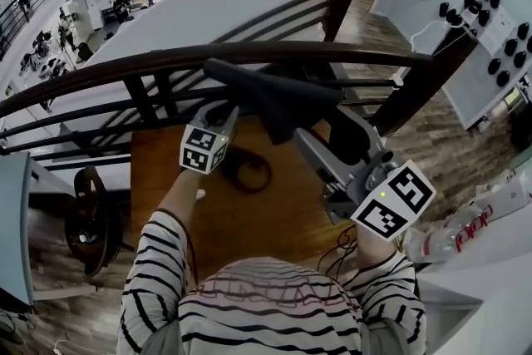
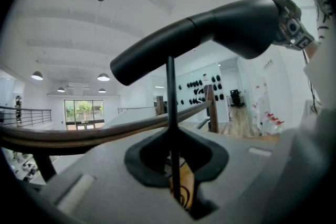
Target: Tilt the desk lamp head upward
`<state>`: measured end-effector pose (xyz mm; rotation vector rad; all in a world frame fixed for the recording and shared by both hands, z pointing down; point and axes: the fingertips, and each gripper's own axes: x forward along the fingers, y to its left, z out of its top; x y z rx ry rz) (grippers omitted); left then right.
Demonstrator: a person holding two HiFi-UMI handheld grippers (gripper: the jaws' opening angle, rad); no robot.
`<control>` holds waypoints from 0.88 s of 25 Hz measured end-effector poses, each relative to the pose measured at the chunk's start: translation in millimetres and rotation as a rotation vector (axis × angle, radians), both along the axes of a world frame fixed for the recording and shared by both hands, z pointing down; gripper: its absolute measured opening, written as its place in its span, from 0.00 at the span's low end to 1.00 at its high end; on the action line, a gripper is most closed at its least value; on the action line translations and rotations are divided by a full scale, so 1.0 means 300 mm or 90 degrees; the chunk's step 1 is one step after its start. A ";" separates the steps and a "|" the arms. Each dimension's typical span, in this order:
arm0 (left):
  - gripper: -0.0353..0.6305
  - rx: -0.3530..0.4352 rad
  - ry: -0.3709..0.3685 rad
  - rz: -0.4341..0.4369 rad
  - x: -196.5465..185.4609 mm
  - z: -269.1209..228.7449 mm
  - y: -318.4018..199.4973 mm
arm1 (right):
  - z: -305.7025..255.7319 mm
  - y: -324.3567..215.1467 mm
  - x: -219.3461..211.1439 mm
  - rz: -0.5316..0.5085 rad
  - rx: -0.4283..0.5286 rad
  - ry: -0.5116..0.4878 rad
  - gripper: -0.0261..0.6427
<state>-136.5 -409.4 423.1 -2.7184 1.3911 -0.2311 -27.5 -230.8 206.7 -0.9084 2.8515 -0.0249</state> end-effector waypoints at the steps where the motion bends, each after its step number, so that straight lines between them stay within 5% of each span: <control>1: 0.12 0.001 0.001 -0.001 0.000 0.000 0.004 | -0.006 0.002 -0.003 -0.002 0.003 0.000 0.41; 22: 0.12 -0.002 -0.010 -0.018 0.016 -0.003 0.014 | -0.021 0.010 0.012 -0.013 0.054 -0.029 0.43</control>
